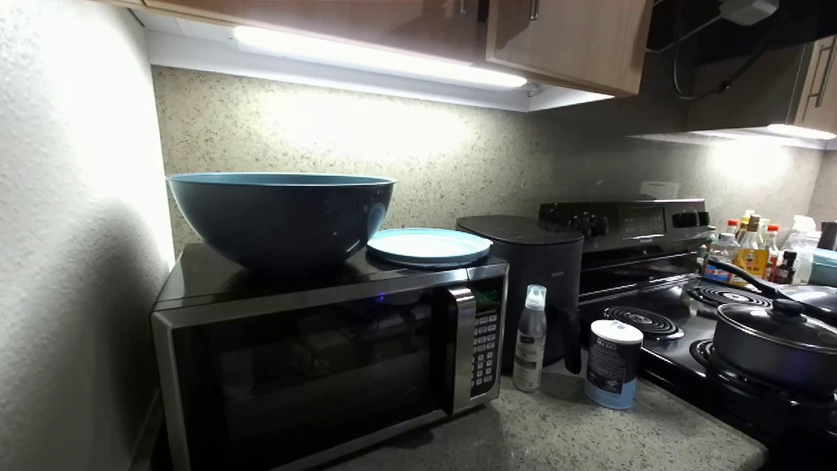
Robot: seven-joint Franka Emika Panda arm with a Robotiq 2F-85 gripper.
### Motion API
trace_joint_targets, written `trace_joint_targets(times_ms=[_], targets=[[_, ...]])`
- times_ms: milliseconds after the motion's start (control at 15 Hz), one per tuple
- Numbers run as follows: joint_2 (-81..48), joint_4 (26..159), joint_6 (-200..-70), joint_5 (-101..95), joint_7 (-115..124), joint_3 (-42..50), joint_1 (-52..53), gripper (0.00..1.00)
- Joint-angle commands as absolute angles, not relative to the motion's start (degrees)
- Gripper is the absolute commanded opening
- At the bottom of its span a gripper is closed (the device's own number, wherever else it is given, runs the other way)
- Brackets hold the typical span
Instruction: Open the right upper cabinet door.
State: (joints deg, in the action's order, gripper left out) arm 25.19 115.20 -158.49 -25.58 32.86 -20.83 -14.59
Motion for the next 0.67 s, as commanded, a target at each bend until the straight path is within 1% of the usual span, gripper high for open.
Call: trace_joint_targets(times_ms=[0, 200, 600], targets=[[25.2, 115.2, -158.5, -25.2, 32.5, -20.8, -14.6, 0.04], [26.7, 116.7, -157.8, -25.3, 34.2, -20.6, -15.6, 0.03], [36.3, 124.3, -155.5, -26.0, 47.0, -21.5, -19.5, 0.03]])
